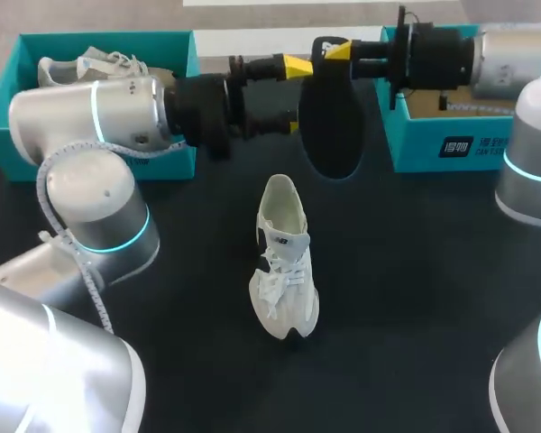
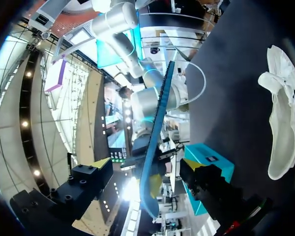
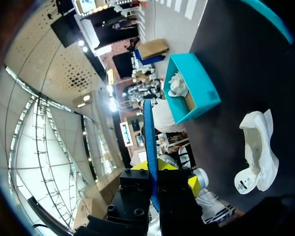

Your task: Take the shoe out of the shoebox, open the shoe tongue, remove and reinsert the insole, then place the shoe into the shoebox

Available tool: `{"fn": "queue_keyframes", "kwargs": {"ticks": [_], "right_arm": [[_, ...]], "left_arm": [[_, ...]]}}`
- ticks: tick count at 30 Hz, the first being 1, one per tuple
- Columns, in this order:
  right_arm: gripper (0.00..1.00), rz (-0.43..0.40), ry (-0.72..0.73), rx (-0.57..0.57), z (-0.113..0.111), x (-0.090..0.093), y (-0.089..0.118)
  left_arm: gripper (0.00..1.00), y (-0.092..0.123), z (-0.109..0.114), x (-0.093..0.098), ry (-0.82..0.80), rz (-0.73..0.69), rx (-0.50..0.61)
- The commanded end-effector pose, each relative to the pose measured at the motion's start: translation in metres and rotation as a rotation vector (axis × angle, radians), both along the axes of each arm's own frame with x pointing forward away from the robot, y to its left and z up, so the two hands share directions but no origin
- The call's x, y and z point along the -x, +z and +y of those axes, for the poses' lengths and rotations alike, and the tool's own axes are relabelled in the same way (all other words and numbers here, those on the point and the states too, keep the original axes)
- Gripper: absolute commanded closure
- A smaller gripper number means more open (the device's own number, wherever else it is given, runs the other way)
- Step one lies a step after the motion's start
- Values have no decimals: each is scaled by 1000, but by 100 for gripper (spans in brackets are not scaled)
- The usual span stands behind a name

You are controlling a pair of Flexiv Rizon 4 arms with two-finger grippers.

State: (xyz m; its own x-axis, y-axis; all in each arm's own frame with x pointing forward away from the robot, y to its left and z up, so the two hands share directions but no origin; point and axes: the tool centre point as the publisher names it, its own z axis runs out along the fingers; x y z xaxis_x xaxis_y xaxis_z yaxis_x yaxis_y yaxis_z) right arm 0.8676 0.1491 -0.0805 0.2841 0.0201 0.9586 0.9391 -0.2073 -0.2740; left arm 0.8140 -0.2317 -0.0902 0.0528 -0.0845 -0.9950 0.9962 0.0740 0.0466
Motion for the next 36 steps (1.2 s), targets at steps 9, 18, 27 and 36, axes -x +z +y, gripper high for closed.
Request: {"fn": "queue_keyframes", "kwargs": {"ticks": [9,18,27,36], "right_arm": [[100,15,31,3,16,-10,-9],[100,19,21,-1,17,-9,-11],[100,-1,9,-5,18,-7,-14],[0,-285,60,19,1,10,-5]], "left_arm": [[43,-4,-16,3,-47,-22,-22],[100,-13,-18,0,-37,-13,-41],[100,-10,-12,1,-49,12,-29],[100,-3,11,-2,-69,60,-67]]}}
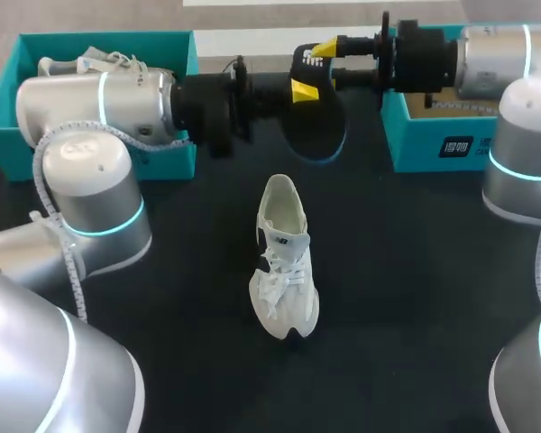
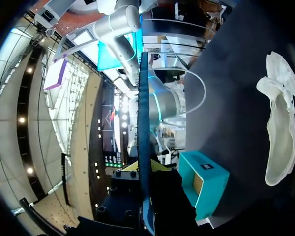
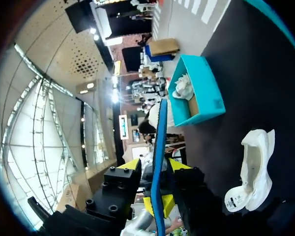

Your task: Take the shoe out of the shoebox, open the shoe tongue, remove and reinsert the insole, then place the shoe into the shoebox

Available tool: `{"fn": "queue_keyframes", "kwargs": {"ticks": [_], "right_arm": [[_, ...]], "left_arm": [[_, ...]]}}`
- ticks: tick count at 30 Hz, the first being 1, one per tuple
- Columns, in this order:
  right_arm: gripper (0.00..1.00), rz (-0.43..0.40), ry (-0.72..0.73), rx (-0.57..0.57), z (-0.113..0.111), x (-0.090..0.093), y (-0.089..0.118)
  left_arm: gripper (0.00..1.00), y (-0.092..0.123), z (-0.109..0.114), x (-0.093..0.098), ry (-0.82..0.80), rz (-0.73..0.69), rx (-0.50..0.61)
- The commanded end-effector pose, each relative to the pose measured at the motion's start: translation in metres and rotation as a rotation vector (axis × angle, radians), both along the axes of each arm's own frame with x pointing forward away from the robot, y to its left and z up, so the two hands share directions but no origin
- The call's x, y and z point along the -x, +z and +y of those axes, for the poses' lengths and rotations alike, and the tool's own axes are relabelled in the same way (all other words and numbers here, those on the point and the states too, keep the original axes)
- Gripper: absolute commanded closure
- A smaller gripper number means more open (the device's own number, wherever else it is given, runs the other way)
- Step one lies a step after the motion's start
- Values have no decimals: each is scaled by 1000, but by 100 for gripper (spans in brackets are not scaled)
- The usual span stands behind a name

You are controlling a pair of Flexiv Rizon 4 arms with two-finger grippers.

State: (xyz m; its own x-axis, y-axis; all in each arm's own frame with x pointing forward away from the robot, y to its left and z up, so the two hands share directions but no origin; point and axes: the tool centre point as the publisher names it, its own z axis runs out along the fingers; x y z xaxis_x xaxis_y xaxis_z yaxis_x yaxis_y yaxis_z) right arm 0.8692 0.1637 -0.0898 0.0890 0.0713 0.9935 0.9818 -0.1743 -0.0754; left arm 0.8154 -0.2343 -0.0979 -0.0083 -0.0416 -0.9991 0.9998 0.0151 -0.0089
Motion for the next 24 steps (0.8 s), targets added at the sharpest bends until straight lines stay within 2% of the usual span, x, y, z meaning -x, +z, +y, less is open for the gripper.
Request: {"fn": "queue_keyframes", "kwargs": {"ticks": [1,11,13,24], "right_arm": [[0,-122,23,-22,-18,18,4],[0,-273,140,-74,-49,58,11],[0,-273,161,-28,-56,60,13],[0,-273,161,-28,-56,60,13]], "left_arm": [[100,5,16,-2,-9,5,-30],[100,9,29,-4,6,19,-51],[100,9,31,-4,2,26,-52],[100,9,32,-4,4,31,-59]]}}
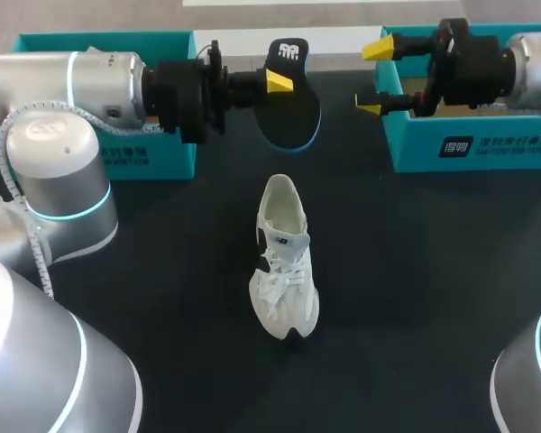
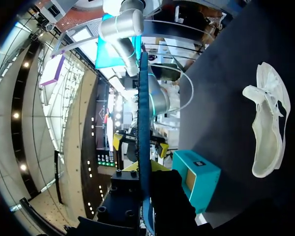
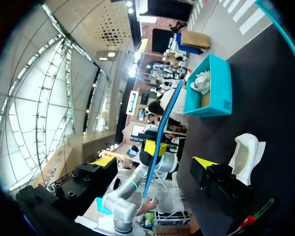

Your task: Take the shoe out of the shoebox, open the shoe tongue, remove and reinsert the insole, then place the shoe into the shoebox

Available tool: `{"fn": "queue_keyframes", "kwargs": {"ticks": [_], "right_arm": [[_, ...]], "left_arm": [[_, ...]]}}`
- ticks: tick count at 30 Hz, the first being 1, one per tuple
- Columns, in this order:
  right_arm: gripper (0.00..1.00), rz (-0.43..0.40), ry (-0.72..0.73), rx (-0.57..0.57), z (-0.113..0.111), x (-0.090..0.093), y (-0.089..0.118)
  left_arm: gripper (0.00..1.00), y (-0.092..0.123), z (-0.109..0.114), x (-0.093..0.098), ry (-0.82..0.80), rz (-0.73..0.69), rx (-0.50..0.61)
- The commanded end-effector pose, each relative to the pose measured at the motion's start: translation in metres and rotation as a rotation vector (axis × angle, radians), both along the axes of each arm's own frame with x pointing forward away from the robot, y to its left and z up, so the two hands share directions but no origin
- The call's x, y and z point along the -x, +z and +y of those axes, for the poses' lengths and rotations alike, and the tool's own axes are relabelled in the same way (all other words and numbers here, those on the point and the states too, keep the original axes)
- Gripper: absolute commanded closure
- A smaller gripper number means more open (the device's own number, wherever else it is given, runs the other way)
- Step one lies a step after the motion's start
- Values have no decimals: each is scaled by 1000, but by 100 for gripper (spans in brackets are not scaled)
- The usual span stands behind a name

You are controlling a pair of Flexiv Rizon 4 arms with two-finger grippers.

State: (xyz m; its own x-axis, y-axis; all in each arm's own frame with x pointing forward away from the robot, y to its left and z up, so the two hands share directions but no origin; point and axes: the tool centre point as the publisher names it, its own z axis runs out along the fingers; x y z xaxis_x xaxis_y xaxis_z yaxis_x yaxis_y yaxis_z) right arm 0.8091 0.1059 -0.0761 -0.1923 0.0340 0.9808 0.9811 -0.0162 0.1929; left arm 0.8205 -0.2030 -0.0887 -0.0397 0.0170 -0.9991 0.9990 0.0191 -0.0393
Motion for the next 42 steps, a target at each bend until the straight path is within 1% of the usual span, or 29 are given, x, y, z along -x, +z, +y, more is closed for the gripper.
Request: {"fn": "queue_keyframes", "kwargs": {"ticks": [1,3,5,10,13,17,18,25,28,41,42], "right_arm": [[0,1,0,1,2,0,-1],[0,1,0,1,2,0,-1],[0,53,-8,33,-9,2,-7],[0,90,-26,62,-38,4,-11],[0,98,-27,71,-50,5,-10],[0,102,-23,71,-59,5,-9],[0,102,-23,71,-59,5,-9],[0,102,-23,71,-59,5,-9],[0,102,-23,71,-59,5,-9],[0,102,-23,71,-59,5,-9],[0,102,-23,71,-59,5,-9]], "left_arm": [[100,0,0,1,1,-1,0],[100,0,0,1,1,-1,0],[100,0,0,1,1,-1,0],[100,0,0,1,1,-1,0],[100,0,0,1,1,-1,0],[100,0,0,1,1,-1,0],[100,0,0,1,1,-1,0],[100,7,-7,17,-11,-83,-12],[100,5,-13,23,-9,-61,2],[100,5,-13,23,-9,-61,2],[100,6,-15,22,3,82,-13]]}}
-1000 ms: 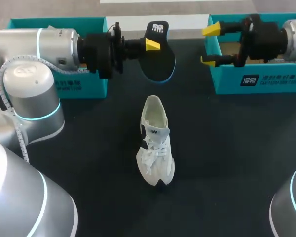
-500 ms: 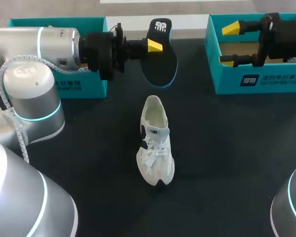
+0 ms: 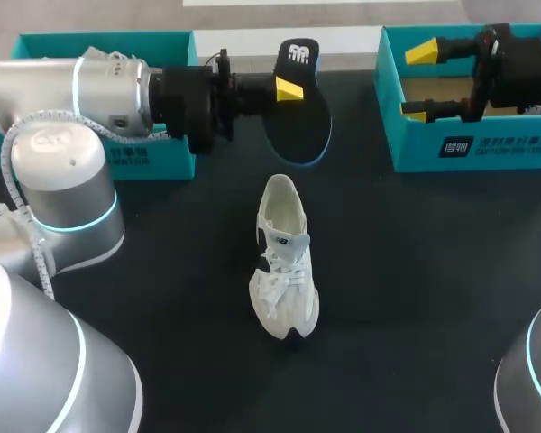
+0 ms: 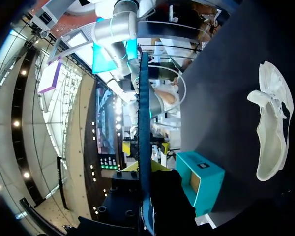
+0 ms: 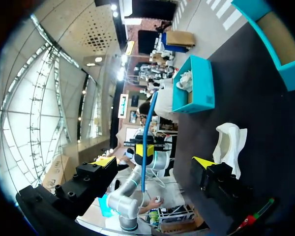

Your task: Take the shoe out of the shoebox, open the shoe tongue, remove and reinsert the insole, then place the shoe into the shoebox

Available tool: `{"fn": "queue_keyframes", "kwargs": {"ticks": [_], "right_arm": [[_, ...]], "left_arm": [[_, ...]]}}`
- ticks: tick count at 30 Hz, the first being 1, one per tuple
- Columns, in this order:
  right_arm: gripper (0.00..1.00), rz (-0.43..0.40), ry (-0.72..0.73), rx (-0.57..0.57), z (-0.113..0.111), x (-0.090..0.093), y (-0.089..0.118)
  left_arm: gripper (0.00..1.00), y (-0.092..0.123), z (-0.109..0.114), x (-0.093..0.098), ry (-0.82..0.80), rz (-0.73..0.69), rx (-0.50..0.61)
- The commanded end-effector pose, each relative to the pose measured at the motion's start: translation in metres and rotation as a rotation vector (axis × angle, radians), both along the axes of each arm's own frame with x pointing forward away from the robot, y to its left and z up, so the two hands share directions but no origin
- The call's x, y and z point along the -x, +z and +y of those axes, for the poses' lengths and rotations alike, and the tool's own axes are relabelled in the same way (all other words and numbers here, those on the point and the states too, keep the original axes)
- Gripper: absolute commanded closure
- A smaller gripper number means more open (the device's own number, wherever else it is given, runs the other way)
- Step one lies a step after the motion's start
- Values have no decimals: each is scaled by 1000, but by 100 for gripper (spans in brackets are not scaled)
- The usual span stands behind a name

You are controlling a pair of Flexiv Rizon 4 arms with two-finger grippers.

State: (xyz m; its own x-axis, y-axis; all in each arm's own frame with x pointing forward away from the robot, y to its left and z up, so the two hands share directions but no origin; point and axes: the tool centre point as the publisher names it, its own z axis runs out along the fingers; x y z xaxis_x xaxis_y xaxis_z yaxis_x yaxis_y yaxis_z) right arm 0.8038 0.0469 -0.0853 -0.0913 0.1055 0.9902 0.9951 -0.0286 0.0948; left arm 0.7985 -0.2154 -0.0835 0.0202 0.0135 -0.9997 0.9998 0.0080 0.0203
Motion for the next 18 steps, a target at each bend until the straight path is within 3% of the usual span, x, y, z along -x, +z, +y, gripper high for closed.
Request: {"fn": "queue_keyframes", "kwargs": {"ticks": [1,3,9,14,18], "right_arm": [[0,1,-1,2,0,0,0],[0,1,-1,2,0,0,0],[0,1,-1,2,0,0,0],[0,1,-1,2,0,0,0],[0,1,-1,2,0,0,0]], "left_arm": [[100,2,-5,1,10,275,-35],[100,3,-7,6,5,494,-96],[100,2,-3,15,-4,890,-311],[100,-1,0,15,-24,1162,-321],[100,6,2,14,-73,1255,-245]]}}
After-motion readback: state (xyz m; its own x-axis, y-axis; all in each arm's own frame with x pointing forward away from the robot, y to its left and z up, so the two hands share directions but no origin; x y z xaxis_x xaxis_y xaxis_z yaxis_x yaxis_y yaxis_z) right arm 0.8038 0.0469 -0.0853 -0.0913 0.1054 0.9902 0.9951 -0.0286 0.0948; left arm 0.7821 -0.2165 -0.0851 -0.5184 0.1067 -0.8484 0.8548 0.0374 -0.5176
